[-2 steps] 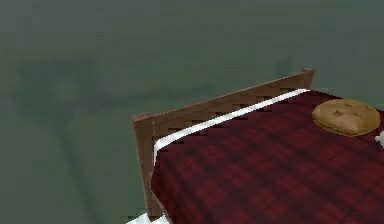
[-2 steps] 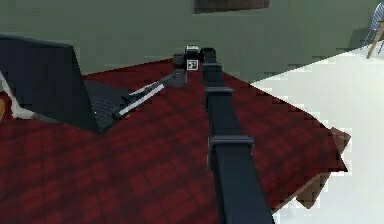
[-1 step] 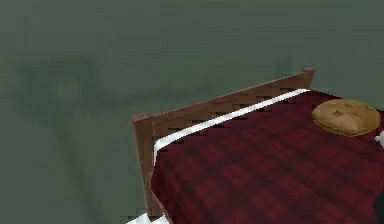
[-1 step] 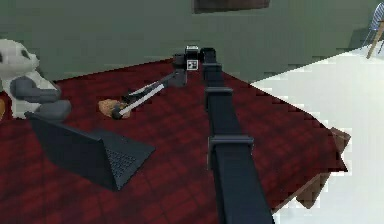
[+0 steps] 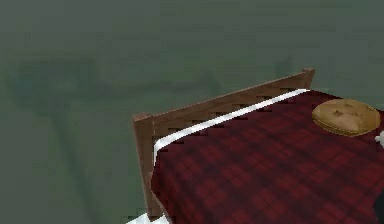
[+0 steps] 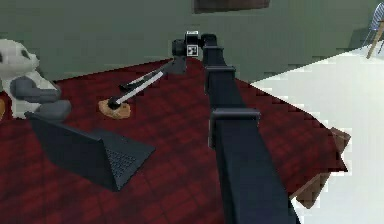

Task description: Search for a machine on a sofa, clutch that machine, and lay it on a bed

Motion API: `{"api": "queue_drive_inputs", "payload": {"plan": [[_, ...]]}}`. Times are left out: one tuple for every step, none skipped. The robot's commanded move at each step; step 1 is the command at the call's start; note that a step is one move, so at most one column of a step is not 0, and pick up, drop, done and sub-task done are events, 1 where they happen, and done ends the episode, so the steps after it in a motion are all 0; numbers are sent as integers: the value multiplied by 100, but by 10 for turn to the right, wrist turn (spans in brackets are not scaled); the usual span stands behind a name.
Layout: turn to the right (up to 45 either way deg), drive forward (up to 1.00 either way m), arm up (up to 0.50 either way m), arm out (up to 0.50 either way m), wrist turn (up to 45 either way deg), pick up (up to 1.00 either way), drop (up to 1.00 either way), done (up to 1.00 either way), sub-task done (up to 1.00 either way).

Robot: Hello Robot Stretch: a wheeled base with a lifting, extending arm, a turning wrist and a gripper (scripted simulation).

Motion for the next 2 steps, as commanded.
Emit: {"api": "queue_drive_inputs", "payload": {"plan": [[0, 0, 0, -8, 0, 0, 0, 0, 0], [0, 0, 0, 0, 0, 0, 0, 100, 0]]}}
